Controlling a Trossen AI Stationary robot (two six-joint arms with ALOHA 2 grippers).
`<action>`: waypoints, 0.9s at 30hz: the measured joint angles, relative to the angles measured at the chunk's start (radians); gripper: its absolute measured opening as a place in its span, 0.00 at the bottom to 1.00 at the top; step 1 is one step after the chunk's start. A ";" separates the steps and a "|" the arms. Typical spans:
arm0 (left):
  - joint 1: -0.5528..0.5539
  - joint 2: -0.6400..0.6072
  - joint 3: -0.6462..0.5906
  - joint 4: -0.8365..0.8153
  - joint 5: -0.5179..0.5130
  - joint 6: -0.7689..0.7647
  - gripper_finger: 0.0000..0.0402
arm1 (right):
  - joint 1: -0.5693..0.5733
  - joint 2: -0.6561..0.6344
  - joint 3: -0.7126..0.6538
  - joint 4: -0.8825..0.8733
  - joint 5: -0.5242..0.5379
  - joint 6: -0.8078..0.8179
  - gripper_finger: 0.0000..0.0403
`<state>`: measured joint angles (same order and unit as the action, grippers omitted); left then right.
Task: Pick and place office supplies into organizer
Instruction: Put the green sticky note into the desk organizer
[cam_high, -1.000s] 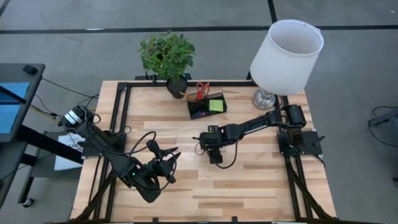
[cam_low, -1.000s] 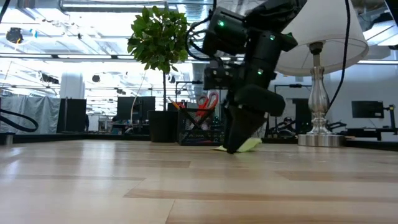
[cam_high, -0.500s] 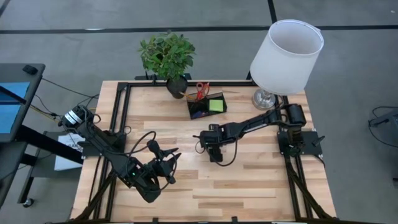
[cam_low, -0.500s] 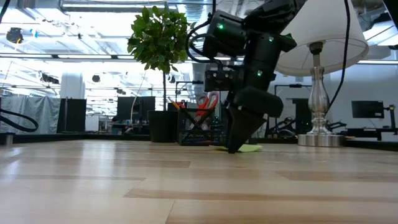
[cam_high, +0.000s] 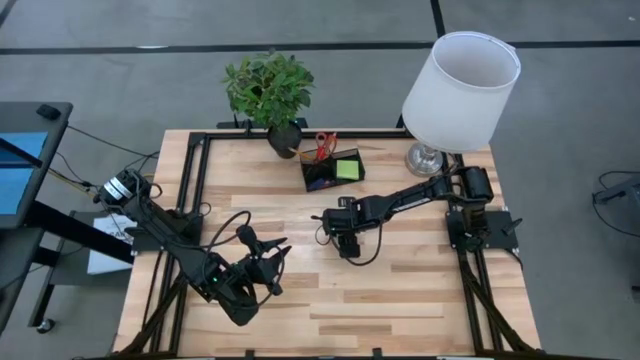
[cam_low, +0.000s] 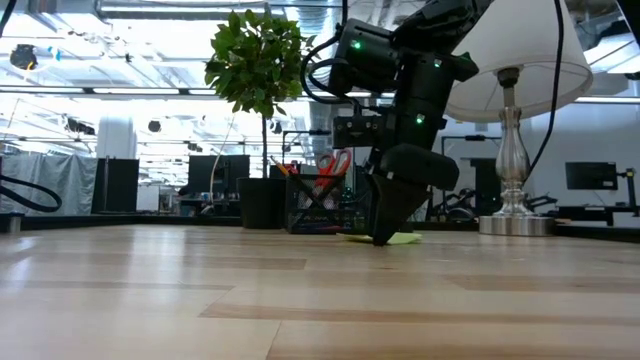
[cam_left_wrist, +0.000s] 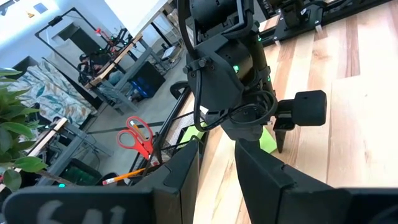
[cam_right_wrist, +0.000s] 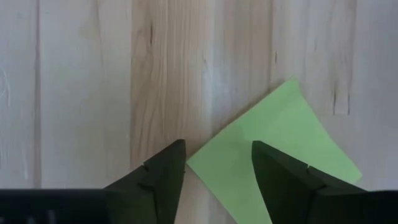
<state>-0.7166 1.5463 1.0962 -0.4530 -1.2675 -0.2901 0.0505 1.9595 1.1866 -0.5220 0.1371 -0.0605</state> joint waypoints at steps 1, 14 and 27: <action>0.000 0.000 0.000 0.000 0.000 0.000 0.24 | 0.000 0.000 0.000 0.000 0.000 0.000 0.45; 0.000 0.000 0.000 0.000 0.003 0.000 0.24 | -0.011 0.001 0.000 -0.012 0.084 0.007 0.03; 0.000 0.000 0.000 0.000 0.007 0.000 0.24 | 0.055 0.004 0.076 -0.190 0.287 0.039 0.00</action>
<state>-0.7166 1.5463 1.0962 -0.4531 -1.2602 -0.2905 0.1050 1.9640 1.2621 -0.7120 0.4246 -0.0210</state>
